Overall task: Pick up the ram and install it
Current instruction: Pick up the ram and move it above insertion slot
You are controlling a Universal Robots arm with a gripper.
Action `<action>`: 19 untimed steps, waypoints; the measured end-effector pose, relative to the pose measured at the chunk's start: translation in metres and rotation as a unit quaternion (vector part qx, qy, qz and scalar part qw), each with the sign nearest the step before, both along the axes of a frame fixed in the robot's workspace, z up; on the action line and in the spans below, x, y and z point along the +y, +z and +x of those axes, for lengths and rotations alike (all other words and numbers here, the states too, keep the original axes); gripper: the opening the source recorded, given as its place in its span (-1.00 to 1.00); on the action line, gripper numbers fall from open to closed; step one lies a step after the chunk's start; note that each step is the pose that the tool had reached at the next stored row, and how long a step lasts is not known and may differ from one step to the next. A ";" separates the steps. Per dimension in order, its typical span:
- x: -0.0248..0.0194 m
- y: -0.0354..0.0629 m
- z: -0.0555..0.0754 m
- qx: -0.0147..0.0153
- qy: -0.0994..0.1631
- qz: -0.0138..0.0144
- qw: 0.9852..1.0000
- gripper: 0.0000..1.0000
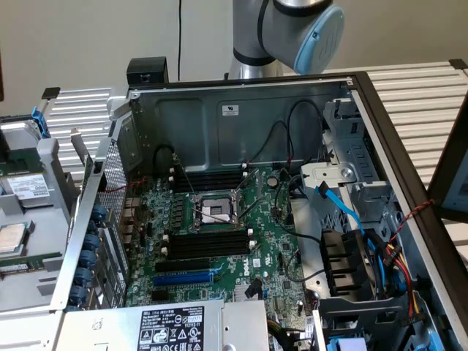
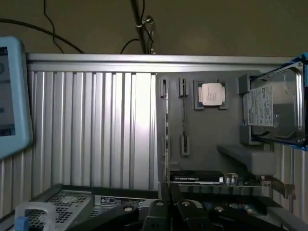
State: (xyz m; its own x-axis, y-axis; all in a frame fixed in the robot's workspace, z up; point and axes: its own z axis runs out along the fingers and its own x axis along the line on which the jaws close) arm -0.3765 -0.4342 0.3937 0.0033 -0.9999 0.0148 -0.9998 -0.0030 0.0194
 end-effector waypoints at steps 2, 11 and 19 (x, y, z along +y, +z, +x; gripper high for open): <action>-0.0007 0.0068 0.030 0.000 0.000 0.001 1.000 -0.74; -0.0022 0.0098 0.076 0.000 0.000 0.005 1.000 -0.74; -0.0026 0.0098 0.112 0.000 0.000 0.018 1.000 -0.74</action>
